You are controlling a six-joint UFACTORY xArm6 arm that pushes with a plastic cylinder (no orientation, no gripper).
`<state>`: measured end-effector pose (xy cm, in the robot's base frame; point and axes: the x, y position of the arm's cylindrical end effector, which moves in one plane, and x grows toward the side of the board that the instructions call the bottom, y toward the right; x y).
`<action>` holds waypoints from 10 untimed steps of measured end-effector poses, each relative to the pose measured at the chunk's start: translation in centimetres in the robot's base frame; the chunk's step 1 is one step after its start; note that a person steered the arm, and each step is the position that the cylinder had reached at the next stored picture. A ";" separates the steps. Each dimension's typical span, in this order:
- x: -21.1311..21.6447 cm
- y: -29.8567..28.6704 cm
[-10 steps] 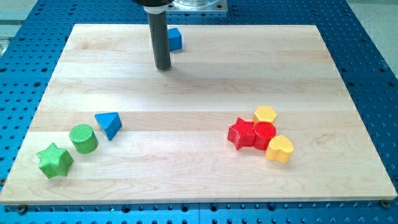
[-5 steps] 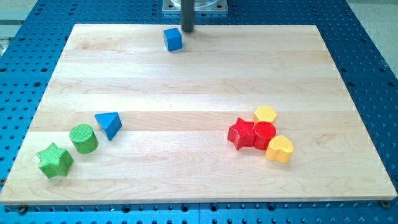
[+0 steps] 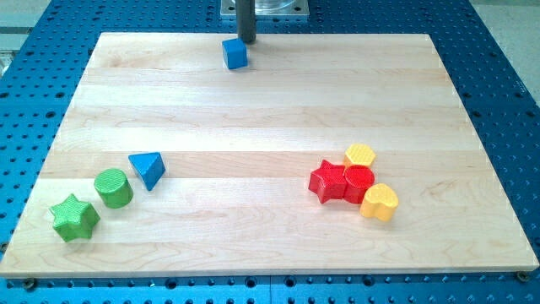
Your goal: Push the cube closely to the triangle
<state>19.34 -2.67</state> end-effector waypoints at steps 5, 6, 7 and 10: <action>4.4 -3.6; 6.3 -5.1; 10.8 -5.1; 15.9 -5.4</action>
<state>35.22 -8.04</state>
